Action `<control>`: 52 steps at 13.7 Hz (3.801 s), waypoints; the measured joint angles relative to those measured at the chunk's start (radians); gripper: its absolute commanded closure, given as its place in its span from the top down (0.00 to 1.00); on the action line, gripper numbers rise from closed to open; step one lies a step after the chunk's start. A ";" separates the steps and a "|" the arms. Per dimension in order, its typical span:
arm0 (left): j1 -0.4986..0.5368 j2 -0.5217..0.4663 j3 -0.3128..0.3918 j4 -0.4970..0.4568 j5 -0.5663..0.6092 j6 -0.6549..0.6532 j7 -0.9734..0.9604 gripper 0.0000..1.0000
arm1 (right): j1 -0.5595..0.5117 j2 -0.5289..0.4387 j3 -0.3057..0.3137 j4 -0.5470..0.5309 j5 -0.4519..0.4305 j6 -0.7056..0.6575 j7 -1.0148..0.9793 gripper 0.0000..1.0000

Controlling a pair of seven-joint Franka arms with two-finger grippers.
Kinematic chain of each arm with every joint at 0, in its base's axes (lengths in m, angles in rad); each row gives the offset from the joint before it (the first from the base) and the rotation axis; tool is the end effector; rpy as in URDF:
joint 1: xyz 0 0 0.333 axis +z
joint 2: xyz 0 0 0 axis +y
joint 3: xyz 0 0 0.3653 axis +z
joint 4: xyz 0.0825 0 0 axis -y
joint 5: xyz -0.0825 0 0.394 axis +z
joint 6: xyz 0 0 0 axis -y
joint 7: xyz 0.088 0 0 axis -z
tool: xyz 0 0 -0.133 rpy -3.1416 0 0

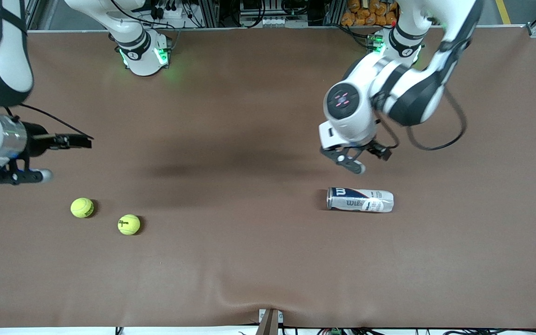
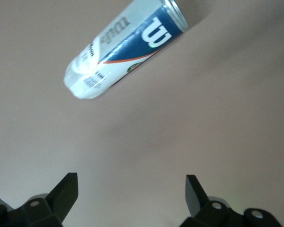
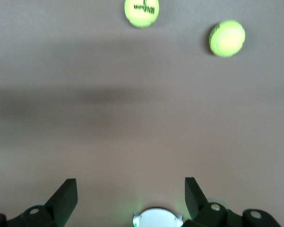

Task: Insert tennis ball vertically with right arm
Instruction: 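Reach the left gripper to the can while the right gripper reaches a ball, then grasp the can with the left gripper while the right gripper grasps a ball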

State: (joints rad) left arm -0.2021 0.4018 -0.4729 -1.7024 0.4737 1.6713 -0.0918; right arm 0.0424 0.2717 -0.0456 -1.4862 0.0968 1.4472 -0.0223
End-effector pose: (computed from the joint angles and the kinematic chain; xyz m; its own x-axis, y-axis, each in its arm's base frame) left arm 0.5429 -0.3248 0.3761 0.7318 -0.5819 -0.3547 -0.6761 -0.6854 -0.2705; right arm 0.6232 0.0151 0.5176 0.9525 0.0289 -0.3031 0.0018 -0.9960 -0.0896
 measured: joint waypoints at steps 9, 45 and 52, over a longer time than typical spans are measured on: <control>-0.052 0.199 0.004 0.001 0.301 0.073 0.262 1.00 | -0.060 0.168 -0.018 0.003 -0.135 0.317 -0.427 1.00; 0.114 0.364 0.018 0.018 0.421 0.464 0.801 0.72 | 0.045 0.528 0.017 0.029 -0.015 0.728 -0.938 1.00; 0.113 0.364 0.014 0.022 0.421 0.481 0.814 0.68 | 0.040 0.535 0.014 0.028 -0.004 0.728 -0.952 0.77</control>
State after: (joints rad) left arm -0.0888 0.7661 -0.4586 -1.6801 0.8945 2.1526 0.7220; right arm 0.0822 0.8066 -0.0314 -1.4581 0.0931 2.1756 -0.9740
